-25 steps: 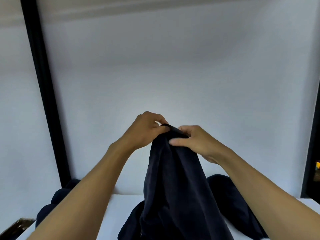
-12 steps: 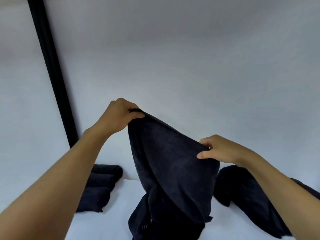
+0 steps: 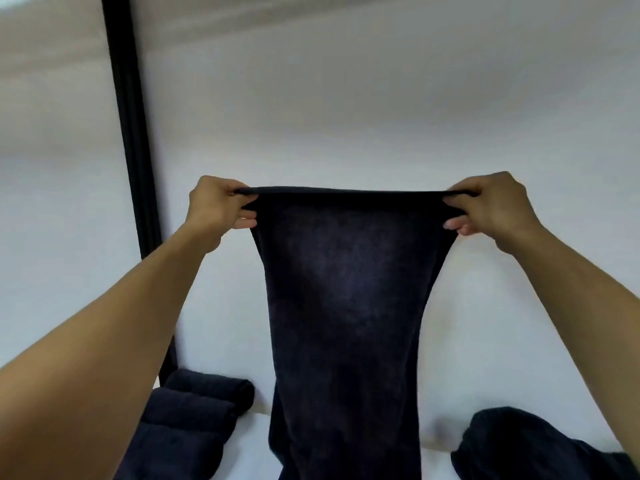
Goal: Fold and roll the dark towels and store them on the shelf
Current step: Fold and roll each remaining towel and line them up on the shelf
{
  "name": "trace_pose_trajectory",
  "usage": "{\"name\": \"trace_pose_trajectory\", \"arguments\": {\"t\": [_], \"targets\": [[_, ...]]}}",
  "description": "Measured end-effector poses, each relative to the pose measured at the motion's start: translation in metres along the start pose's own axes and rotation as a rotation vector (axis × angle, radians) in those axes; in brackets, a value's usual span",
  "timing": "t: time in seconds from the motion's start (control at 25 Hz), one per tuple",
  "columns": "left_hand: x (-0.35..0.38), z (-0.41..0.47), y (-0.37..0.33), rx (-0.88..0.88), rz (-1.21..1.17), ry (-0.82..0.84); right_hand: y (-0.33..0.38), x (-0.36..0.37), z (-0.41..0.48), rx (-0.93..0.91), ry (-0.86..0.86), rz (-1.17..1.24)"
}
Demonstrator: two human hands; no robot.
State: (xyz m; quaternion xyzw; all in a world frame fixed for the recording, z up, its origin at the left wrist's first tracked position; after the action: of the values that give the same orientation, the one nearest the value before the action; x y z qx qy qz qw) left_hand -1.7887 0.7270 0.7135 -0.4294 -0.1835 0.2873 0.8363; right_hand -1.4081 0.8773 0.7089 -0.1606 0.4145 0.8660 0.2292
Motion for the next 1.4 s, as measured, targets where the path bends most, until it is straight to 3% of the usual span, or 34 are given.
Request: {"name": "trace_pose_trajectory", "arguments": {"t": [0.08,0.2,0.32,0.48,0.64,0.88,1.04,1.24,1.4], "targets": [[0.000,0.025,-0.062,0.149,-0.105,-0.041,0.045,-0.042,0.030,-0.047,-0.158,0.262],[-0.005,0.039,-0.148,0.352,-0.205,-0.074,0.115,-0.104,0.048,-0.243,-0.294,0.409],[-0.014,0.031,-0.198,0.445,-0.275,-0.075,0.151,-0.148,0.034,-0.337,-0.362,0.471],[-0.038,-0.006,-0.204,0.467,-0.342,-0.078,0.159,-0.163,-0.020,-0.376,-0.342,0.432],[-0.059,-0.052,-0.187,0.522,-0.186,-0.055,0.141,-0.161,-0.073,-0.359,-0.265,0.308],[-0.075,-0.100,-0.112,0.184,-0.320,0.149,0.116,-0.122,-0.131,-0.295,-0.039,0.327],[-0.069,-0.116,-0.018,-0.084,-0.334,0.123,0.068,-0.062,-0.150,-0.107,0.045,0.354],[-0.038,-0.159,0.178,-0.530,-0.055,0.067,-0.079,0.084,-0.195,0.313,0.266,0.126],[-0.013,-0.207,0.310,-0.719,0.137,0.185,-0.208,0.183,-0.259,0.514,0.510,-0.090]]}}
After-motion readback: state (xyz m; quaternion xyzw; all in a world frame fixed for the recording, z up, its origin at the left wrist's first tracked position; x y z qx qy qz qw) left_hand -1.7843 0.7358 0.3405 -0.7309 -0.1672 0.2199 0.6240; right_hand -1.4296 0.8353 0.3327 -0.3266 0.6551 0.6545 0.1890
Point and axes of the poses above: each hand's wrist, its own z-axis towards the middle knuckle, its own x-axis out of the palm, y = z × x, the point moved 9 cm from there along z, towards the middle knuckle, and after that the axes turned 14 degrees about -z, right-handed, at the moved point
